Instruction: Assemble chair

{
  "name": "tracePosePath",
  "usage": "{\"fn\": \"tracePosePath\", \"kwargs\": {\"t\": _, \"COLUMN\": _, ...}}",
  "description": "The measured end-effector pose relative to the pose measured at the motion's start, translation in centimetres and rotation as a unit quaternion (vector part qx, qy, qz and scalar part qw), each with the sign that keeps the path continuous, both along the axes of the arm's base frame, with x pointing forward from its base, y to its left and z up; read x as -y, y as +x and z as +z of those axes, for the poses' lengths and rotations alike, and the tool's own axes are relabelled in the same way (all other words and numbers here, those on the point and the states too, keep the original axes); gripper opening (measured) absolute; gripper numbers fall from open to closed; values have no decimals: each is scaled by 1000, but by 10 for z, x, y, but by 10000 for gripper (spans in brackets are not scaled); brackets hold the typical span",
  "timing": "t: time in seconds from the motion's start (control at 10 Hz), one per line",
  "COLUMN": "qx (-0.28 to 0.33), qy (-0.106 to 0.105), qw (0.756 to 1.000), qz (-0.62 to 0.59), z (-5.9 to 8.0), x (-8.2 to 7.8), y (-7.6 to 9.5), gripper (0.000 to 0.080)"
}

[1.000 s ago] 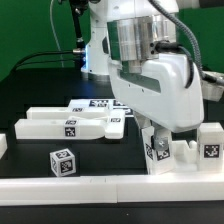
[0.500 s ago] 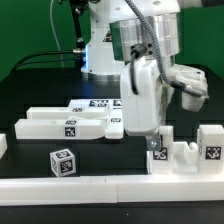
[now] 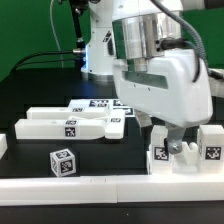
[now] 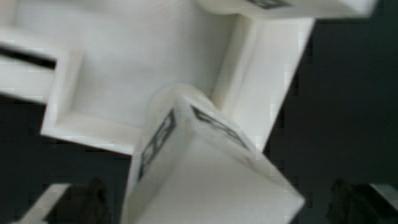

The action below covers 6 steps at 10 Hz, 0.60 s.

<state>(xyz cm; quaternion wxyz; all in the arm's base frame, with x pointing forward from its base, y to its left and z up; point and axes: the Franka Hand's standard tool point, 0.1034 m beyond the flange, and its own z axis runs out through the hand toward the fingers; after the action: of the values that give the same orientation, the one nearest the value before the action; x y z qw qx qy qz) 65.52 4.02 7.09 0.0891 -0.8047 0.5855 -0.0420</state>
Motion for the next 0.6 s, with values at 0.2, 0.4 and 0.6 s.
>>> {"fn": "tracePosePath", "kwargs": {"t": 0.2, "qx": 7, "qy": -16, "qw": 997, "qz": 79, "z": 0, "x": 1, "y": 0, "gripper": 647}}
{"fn": "tracePosePath", "kwargs": {"t": 0.4, "qx": 11, "qy": -71, "qw": 949, "qz": 307, "z": 1, "x": -7, "y": -2, "gripper": 649}}
{"fn": "tracePosePath", "kwargs": {"t": 0.6, "qx": 13, "qy": -73, "qw": 941, "qz": 330, "z": 0, "x": -6, "y": -2, "gripper": 649}}
